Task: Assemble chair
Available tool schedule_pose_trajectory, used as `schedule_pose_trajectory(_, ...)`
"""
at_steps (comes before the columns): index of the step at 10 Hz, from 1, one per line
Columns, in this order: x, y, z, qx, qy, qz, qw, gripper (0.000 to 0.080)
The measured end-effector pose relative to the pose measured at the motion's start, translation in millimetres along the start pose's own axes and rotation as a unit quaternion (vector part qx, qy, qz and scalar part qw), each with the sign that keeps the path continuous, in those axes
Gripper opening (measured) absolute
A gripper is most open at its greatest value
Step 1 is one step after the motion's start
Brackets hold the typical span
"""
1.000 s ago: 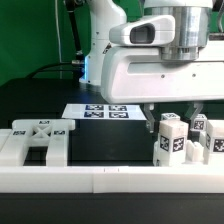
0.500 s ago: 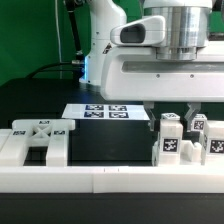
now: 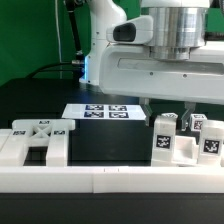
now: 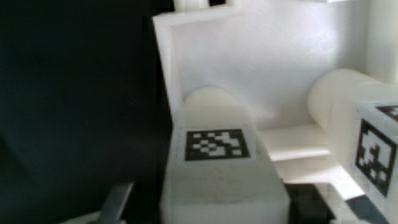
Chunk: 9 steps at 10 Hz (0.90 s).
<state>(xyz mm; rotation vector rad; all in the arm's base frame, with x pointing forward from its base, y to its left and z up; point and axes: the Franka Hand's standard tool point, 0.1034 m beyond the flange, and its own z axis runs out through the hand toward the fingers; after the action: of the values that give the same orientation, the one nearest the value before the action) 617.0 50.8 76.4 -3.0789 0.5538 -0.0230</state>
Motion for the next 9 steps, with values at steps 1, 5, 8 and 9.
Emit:
schedule_pose_trajectory(1,0.1,0.3,0.1,0.000,0.000,-0.004,1.000,0.0292)
schedule_pose_trajectory(5,2.5,3.4,0.1,0.000,0.001,-0.020,1.000,0.0592)
schedule_pose_trajectory(8,1.5,-0.5,-11.7,0.007,0.015,-0.029,0.999,0.0646)
schedule_pose_trajectory(9,-6.1,1.3,-14.1,0.010,0.020,-0.037,0.999,0.0646)
